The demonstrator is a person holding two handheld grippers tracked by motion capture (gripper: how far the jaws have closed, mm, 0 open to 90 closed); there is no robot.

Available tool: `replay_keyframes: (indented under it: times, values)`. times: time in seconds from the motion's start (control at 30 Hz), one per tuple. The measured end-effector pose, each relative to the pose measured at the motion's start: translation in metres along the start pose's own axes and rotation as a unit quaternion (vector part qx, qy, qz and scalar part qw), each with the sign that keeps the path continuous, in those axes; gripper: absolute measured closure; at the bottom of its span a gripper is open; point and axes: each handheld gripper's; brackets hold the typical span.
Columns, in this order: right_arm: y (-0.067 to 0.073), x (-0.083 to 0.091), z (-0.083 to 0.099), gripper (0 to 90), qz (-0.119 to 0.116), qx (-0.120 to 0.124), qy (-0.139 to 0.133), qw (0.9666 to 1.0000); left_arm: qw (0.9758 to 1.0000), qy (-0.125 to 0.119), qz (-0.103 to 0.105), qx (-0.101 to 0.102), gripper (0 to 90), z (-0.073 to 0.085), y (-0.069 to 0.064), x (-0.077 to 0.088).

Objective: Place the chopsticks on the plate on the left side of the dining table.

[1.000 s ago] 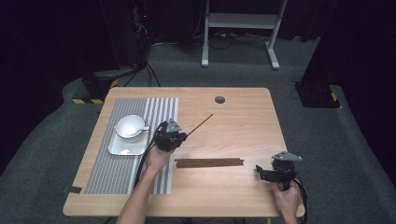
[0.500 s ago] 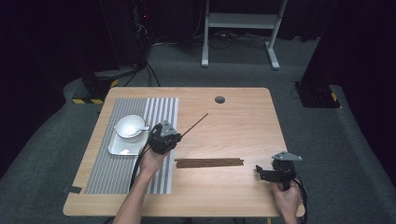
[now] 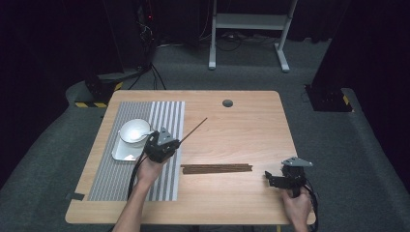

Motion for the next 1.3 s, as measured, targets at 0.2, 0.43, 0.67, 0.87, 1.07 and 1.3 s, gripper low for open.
replay_keyframes:
  times: [0.2, 0.43, 0.67, 0.87, 1.07, 1.3]
  values:
    - [0.0, 0.0, 0.0, 12.4, 0.0, 0.0, 0.0, 1.0, 0.9999, -0.008, -0.003, 0.009, 84.5, 0.004, 0.002, 0.006]
    - [0.0, 0.0, 0.0, 12.5, -0.001, 0.0, 0.0, 1.0, 0.9998, -0.013, -0.006, 0.009, 84.5, 0.006, 0.002, 0.014]
    - [0.0, 0.0, 0.0, 12.5, -0.001, 0.0, 0.0, 1.0, 0.9997, -0.013, -0.017, 0.011, 84.5, 0.009, 0.005, 0.022]
    - [0.0, 0.0, 0.0, 12.5, -0.001, 0.0, 0.0, 1.0, 0.9996, -0.013, -0.023, 0.011, 84.5, 0.012, 0.009, 0.028]
    - [0.0, 0.0, 0.0, 12.5, -0.001, 0.0, 0.0, 1.0, 0.9994, -0.013, -0.028, 0.017, 84.5, 0.016, 0.012, 0.032]
    - [0.0, 0.0, 0.0, 12.5, -0.001, 0.001, 0.0, 1.0, 0.9992, -0.01, -0.033, 0.017, 84.5, 0.022, 0.014, 0.038]
Point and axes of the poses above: each handheld gripper's, and its own axes: x roughly backward along the jaws, z roughly out of its underside, y roughly to its left, and after that the axes turned 10 degrees about -y, right-handed
